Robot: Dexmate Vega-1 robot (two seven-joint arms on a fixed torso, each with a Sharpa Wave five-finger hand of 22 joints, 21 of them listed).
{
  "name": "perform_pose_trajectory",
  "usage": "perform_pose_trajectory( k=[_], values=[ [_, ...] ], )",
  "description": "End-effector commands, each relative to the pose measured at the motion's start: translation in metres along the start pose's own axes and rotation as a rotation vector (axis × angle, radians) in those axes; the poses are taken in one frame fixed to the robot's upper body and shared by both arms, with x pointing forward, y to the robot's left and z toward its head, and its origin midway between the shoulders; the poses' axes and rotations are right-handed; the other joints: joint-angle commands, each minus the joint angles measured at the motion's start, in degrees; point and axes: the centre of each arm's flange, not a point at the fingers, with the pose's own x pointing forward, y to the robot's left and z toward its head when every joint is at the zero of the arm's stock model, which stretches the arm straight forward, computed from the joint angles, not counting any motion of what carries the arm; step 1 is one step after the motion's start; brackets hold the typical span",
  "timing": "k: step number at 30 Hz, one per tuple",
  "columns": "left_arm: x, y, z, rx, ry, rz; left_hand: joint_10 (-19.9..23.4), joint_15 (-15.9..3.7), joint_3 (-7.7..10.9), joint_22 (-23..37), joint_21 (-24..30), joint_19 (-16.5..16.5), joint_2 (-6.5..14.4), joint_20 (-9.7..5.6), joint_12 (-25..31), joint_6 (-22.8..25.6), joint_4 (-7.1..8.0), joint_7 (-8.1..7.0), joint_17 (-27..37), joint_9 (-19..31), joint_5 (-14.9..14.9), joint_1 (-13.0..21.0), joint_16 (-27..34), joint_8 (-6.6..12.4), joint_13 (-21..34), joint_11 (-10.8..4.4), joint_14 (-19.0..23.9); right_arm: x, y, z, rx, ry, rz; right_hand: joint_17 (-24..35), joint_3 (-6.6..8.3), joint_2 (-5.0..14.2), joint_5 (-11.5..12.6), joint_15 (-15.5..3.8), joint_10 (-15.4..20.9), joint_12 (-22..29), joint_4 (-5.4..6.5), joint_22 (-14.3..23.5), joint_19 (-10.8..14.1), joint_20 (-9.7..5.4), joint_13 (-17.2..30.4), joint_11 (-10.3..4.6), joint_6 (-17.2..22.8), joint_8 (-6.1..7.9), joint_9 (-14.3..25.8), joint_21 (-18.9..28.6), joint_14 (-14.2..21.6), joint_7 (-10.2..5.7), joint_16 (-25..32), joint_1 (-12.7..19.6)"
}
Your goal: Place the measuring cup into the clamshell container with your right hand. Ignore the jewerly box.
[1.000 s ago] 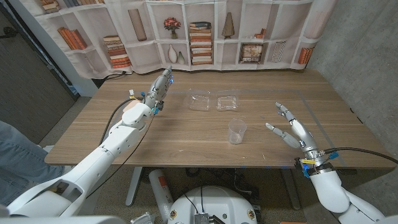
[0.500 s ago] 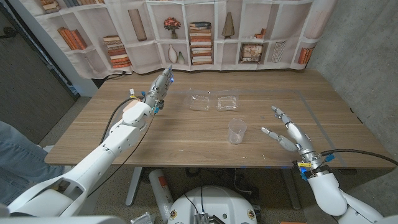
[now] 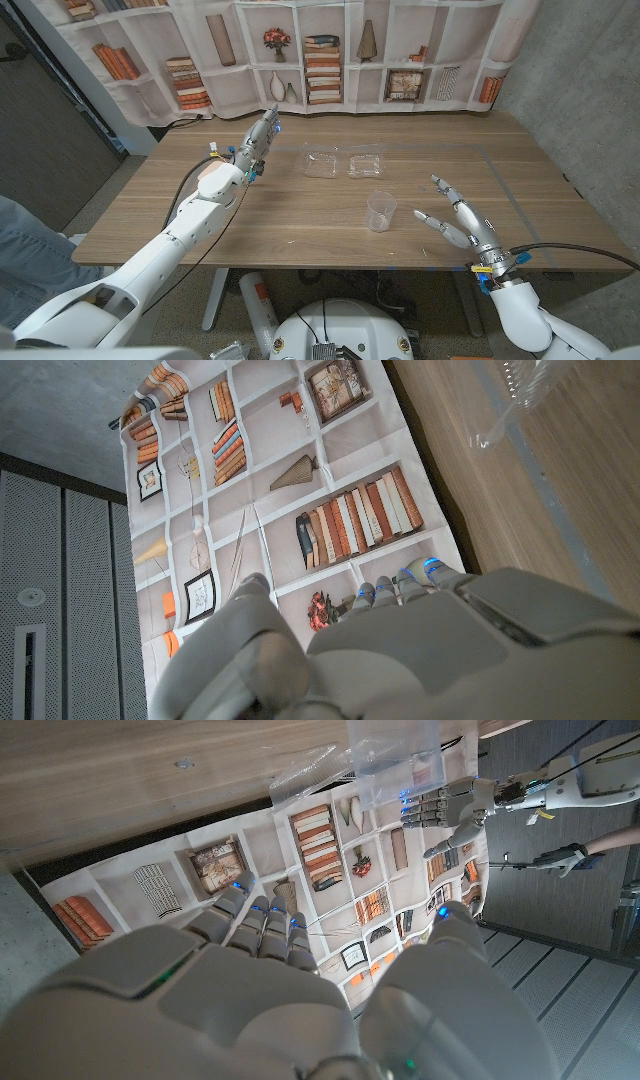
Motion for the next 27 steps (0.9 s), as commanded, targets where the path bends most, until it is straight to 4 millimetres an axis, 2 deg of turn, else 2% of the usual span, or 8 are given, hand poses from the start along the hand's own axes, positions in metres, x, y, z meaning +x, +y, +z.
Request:
perform_pose_trajectory(
  k=[1, 27],
  values=[
    [0.002, 0.0, -0.001, 0.003, 0.011, -0.01, -3.1, 0.05, -0.19, 0.2, 0.2, -11.9, 0.6, -1.63, -0.3, -1.9, -0.11, -0.54, 0.3, 0.3, -0.1, 0.2, 0.3, 0.11, 0.2, -0.32, -8.5, -0.002, 0.008, 0.003, -0.02, 0.003, 0.01, 0.2, -0.24, -0.02, 0.7, 0.17, 0.1, 0.3, -0.28, 0.2, 0.7, -0.97, 0.1, 0.16, -0.2, 0.09, 0.3, -0.2, 0.1, 0.18, -0.1, 0.9],
    [0.0, 0.001, -0.004, 0.034, 0.03, -0.011, -3.0, 0.31, -0.43, 0.3, 0.2, -12.0, 0.7, -1.66, -0.2, -2.0, -0.11, -0.54, 0.4, 0.3, -0.2, 0.2, 0.3, 0.05, 0.2, -0.43, -8.3, 0.004, 0.022, 0.01, -0.003, -0.034, 0.086, 0.2, -0.73, 0.37, 2.0, -0.06, 0.1, 0.4, -0.63, 0.2, 1.1, -0.62, 0.1, 0.23, -0.1, 0.26, 0.3, -1.1, 0.2, 0.06, 0.0, 1.6]
  ],
)
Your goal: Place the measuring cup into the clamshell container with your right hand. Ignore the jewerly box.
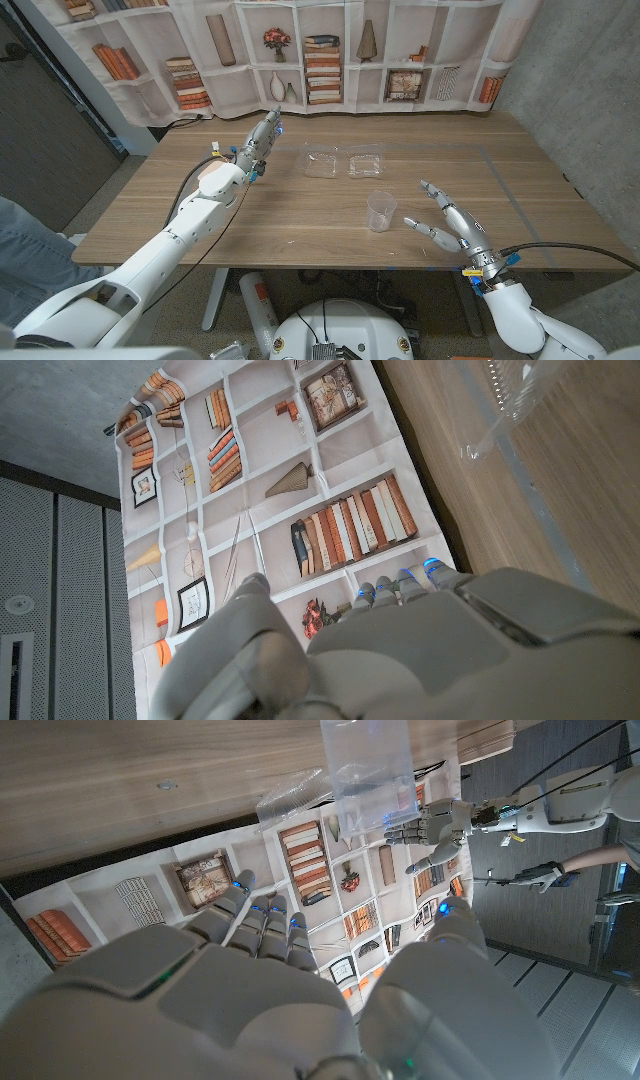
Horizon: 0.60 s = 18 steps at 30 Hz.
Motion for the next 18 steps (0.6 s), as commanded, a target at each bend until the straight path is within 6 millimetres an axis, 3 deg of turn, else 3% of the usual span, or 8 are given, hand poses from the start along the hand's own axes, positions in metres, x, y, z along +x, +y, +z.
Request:
perform_pose_trajectory(
  k=[1, 18],
  values=[
    [-0.004, 0.002, 0.001, 0.029, 0.006, 0.004, -3.0, 0.33, -0.2, 0.3, 0.2, -12.0, 0.4, -1.66, -0.3, -2.0, 0.13, -0.51, 0.1, 0.3, -0.2, 0.0, 0.0, 0.04, 0.2, -0.41, -8.4, 0.002, 0.008, 0.004, 0.014, -0.017, 0.029, 0.2, -0.27, 0.46, 0.6, -0.05, 0.1, 0.4, -0.17, 0.2, 0.5, -0.65, 0.1, 0.26, -0.1, 0.27, 0.3, -0.3, 0.2, 0.06, 0.0, 0.3],
    [-0.007, 0.004, 0.003, 0.031, 0.007, 0.004, -3.1, 0.24, -0.34, 0.3, 0.1, -12.2, 0.5, -1.54, -0.3, -2.0, 0.13, -0.54, 0.1, 0.3, -0.2, 0.0, 0.0, 0.04, 0.2, -0.35, -8.5, 0.004, 0.022, 0.005, 0.024, -0.043, 0.05, 0.2, -0.57, 0.68, 1.4, -0.42, 0.5, 0.5, -0.31, 0.2, 0.9, -0.62, 0.1, -0.16, 0.5, 0.51, 0.3, -0.8, 0.8, -0.17, 0.2, 0.8]
  ],
)
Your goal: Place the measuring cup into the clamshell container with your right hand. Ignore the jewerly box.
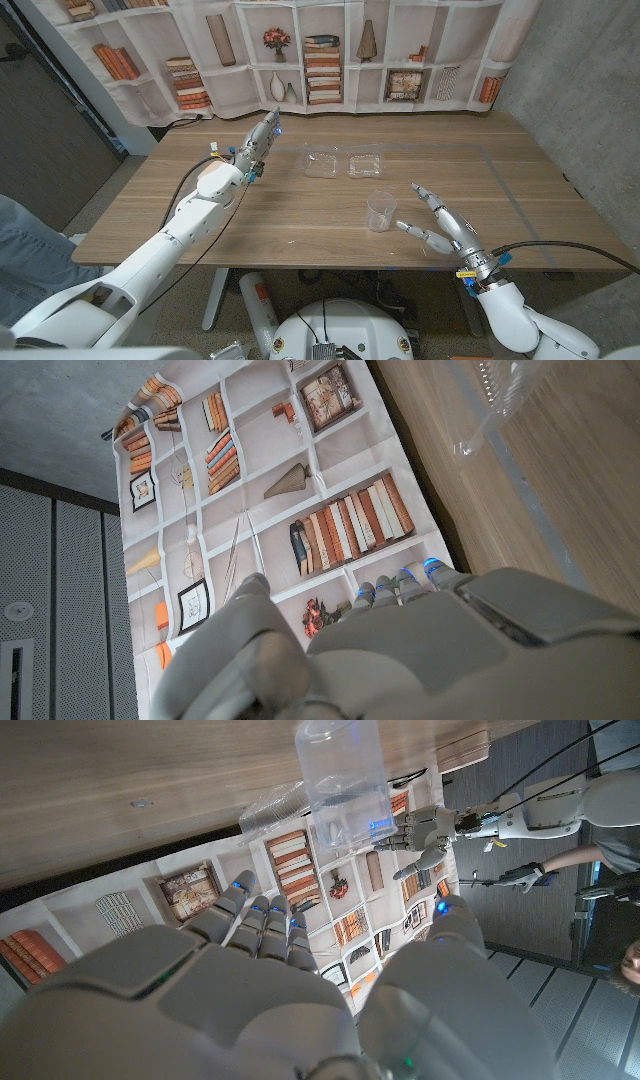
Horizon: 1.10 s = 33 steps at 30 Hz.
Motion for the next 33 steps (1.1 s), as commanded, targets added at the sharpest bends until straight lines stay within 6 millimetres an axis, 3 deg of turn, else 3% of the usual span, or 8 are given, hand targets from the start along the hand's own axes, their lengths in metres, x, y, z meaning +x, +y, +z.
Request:
perform_pose_trajectory(
  k=[1, 6, 9, 11, 33],
  values=[
    [-0.002, 0.001, 0.002, 0.011, 0.003, 0.004, -3.1, 0.23, -0.1, 0.3, 0.1, -12.2, 0.6, -1.53, 0.0, -2.0, -0.12, -0.57, 0.1, 0.3, -0.2, 0.0, 0.0, 0.06, 0.2, -0.34, -8.5, 0.002, 0.009, 0.001, -0.003, -0.019, 0.01, 0.2, -0.36, 0.22, 0.4, 0.08, 0.5, 0.5, -0.07, 0.2, 0.6, -0.31, 0.1, -0.15, 0.5, 0.5, 0.3, -0.2, 0.3, -0.16, 0.2, 0.3],
    [-0.002, 0.0, 0.002, 0.012, 0.007, 0.001, -3.0, 0.21, -0.12, 0.3, 0.1, -12.1, 0.6, -1.47, 0.0, -1.7, -0.12, -0.52, 0.1, 0.3, -0.2, 0.0, 0.0, 0.14, 0.2, -0.32, -8.4, 0.002, 0.011, -0.001, -0.008, -0.019, 0.009, 0.2, -0.56, 0.13, 0.5, 0.05, 0.4, 0.5, -0.06, 0.2, 0.6, -0.27, 0.1, -0.17, 0.3, 0.43, 0.3, -0.4, 0.2, -0.2, 0.1, 0.3],
    [-0.002, -0.001, 0.003, 0.017, 0.011, -0.001, -2.9, 0.25, -0.15, 0.4, 0.2, -12.1, 0.6, -1.46, 0.1, -1.7, -0.12, -0.58, 0.1, 0.3, -0.2, 0.0, 0.0, 0.16, 0.2, -0.36, -8.3, 0.002, 0.014, 0.0, -0.014, -0.02, 0.005, 0.2, -0.89, 0.06, 0.9, -0.17, 0.5, 0.5, -0.08, 0.2, 1.1, -2.06, 0.1, -0.19, 0.3, 0.42, 0.3, -0.6, 0.5, -0.15, 0.2, 0.3],
    [-0.002, -0.001, 0.004, 0.018, 0.011, -0.001, -2.9, 0.26, -0.16, 0.4, 0.2, -12.0, 0.6, -1.5, 0.1, -1.6, -0.12, -0.55, 0.1, 0.3, -0.2, 0.0, 0.1, 0.17, 0.2, -0.43, -8.3, 0.003, 0.016, 0.001, -0.014, -0.018, 0.003, 0.2, -0.96, 0.08, 1.1, -0.21, 0.7, 0.6, -0.1, 0.2, 1.4, -2.4, 0.1, -0.34, 0.3, 0.42, 0.3, -0.6, 0.6, -0.13, 0.2, 0.4],
    [-0.005, -0.002, 0.003, 0.006, 0.014, -0.01, -2.9, 0.67, -0.35, 0.4, 0.2, -12.1, 0.7, -1.1, 0.0, -2.4, -0.11, -0.27, 0.1, 0.3, -0.2, 0.0, 0.1, -0.13, 0.2, -0.45, -8.1, 0.01, 0.024, 0.004, -0.041, 0.001, 0.034, 0.2, -1.86, -0.08, 2.6, 0.94, -1.0, 0.0, -0.57, 0.3, -0.1, -1.04, 0.1, 0.25, -1.5, -0.17, 0.3, -2.5, -0.7, 0.28, -0.3, 1.5]
  ],
)
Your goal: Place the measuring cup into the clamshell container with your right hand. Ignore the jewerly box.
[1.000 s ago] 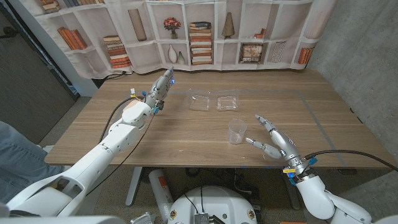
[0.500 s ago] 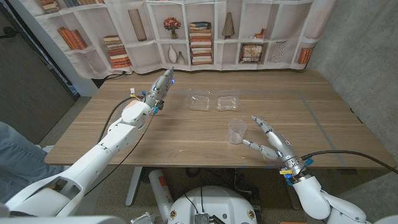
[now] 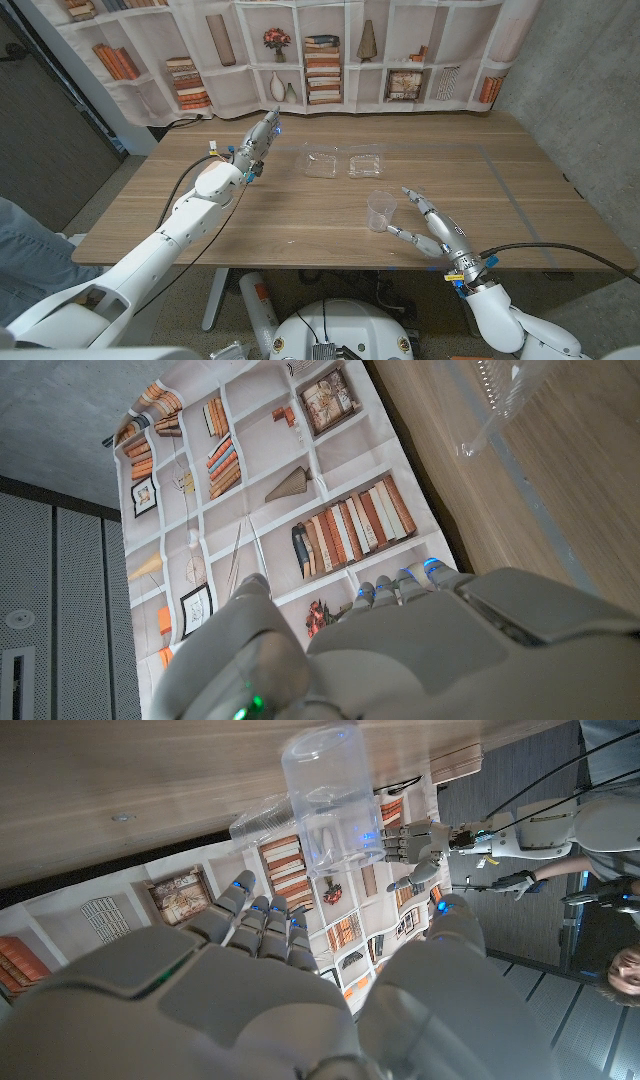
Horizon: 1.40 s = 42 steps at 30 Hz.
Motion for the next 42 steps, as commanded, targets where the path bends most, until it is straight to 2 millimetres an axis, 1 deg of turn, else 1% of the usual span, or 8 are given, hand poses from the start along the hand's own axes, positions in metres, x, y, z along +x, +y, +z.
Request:
perform_pose_trajectory(
  k=[1, 5, 8, 20, 31, 36, 42],
  values=[
    [-0.002, 0.0, -0.004, -0.008, 0.008, -0.005, -2.9, 0.7, -0.13, 0.1, 0.1, -12.1, 0.7, -1.03, 0.0, -2.4, 0.12, -0.24, 0.1, 0.3, 0.0, 0.0, 0.1, -0.14, 0.2, -0.42, -8.1, 0.005, 0.005, 0.003, -0.02, 0.012, 0.029, 0.2, -0.8, -0.23, 0.8, 0.7, -1.0, -0.3, -0.28, 0.3, -1.0, -1.2, 0.1, 0.0, -1.4, -0.19, 0.3, -0.8, -0.5, 0.13, -0.4, 1.1],
    [-0.002, 0.002, -0.004, -0.009, 0.008, -0.005, -3.0, 0.81, -0.15, 0.1, 0.1, -12.2, 0.7, -0.96, 0.0, -2.4, 0.13, -0.21, 0.1, 0.3, 0.0, 0.0, 0.1, -0.16, 0.2, -0.39, -8.1, 0.007, 0.008, 0.004, -0.036, 0.008, 0.028, 0.3, -1.06, -0.31, 1.1, 0.72, -1.4, -0.5, -0.38, 0.3, -1.2, -1.06, 0.1, 0.24, -2.4, -0.44, 0.3, -1.2, -0.9, 0.24, -0.4, 1.3],
    [-0.003, 0.003, -0.004, -0.008, 0.006, -0.004, -3.0, 0.79, -0.18, 0.1, 0.1, -12.2, 0.8, -0.93, 0.0, -2.5, 0.13, -0.23, 0.1, 0.3, 0.0, 0.0, 0.1, -0.15, 0.2, -0.2, -8.1, 0.009, 0.01, 0.003, -0.039, 0.014, 0.017, 0.3, -1.2, -0.35, 1.2, 0.76, -1.8, -0.6, -0.45, 0.3, -1.3, -1.03, 0.1, -0.06, -2.9, -0.54, 0.3, -1.4, -1.1, 0.26, -0.5, 1.5],
    [-0.001, 0.004, -0.003, -0.005, 0.005, -0.005, -3.0, 0.82, -0.28, 0.1, 0.1, -12.2, 0.8, -0.76, 0.0, -2.3, 0.14, -0.3, 0.1, 0.3, 0.0, 0.0, 0.1, -0.06, 0.2, -0.27, -8.0, 0.019, 0.02, -0.002, -0.032, 0.037, 0.001, 0.2, -1.6, -0.45, 1.5, 1.0, -2.2, -0.6, -0.59, 0.3, -1.5, -0.66, 0.1, 0.38, -3.3, -0.46, 0.3, -1.9, -1.5, 0.56, -0.5, 1.9],
    [-0.001, 0.008, -0.006, -0.017, 0.009, -0.001, -3.0, 0.86, -0.37, 0.1, 0.1, -12.2, 0.9, -0.68, 0.0, -2.1, 0.15, -0.41, 0.1, 0.3, 0.0, 0.0, 0.1, 0.01, 0.3, -0.2, -8.0, 0.027, 0.023, -0.001, -0.054, 0.037, -0.001, 0.3, -1.96, -0.47, 1.8, 1.75, -2.2, -0.5, -0.6, 0.3, -1.4, -0.11, 0.1, 0.67, -3.2, -0.27, 0.3, -2.1, -1.3, 0.68, -0.3, 2.1],
    [0.0, 0.009, -0.001, -0.011, 0.001, 0.001, -3.0, 0.95, -0.41, 0.1, 0.1, -12.2, 0.9, -0.68, 0.0, -2.2, 0.15, -0.4, 0.1, 0.3, 0.0, 0.0, 0.1, 0.0, 0.3, -0.14, -8.0, 0.03, 0.022, -0.003, -0.055, 0.044, 0.008, 0.3, -2.13, -0.47, 1.9, 2.05, -2.1, -0.4, -0.6, 0.4, -1.4, 0.05, 0.1, 0.69, -3.2, -0.21, 0.3, -2.3, -1.2, 0.82, -0.2, 2.2],
    [0.0, 0.01, 0.001, -0.01, -0.001, 0.008, -3.0, 0.98, -0.46, 0.1, 0.1, -12.3, 0.9, -0.64, 0.0, -2.1, 0.15, -0.44, 0.1, 0.3, -0.1, 0.0, 0.0, 0.03, 0.3, -0.13, -8.1, 0.032, 0.023, -0.007, -0.053, 0.053, 0.033, 0.2, -2.57, -0.4, 2.1, 1.77, -2.0, -0.3, -0.56, 0.4, -1.2, -0.19, 0.2, 0.77, -1.3, 0.6, 0.3, -2.5, -1.3, 1.2, -0.2, 2.3]
  ],
)
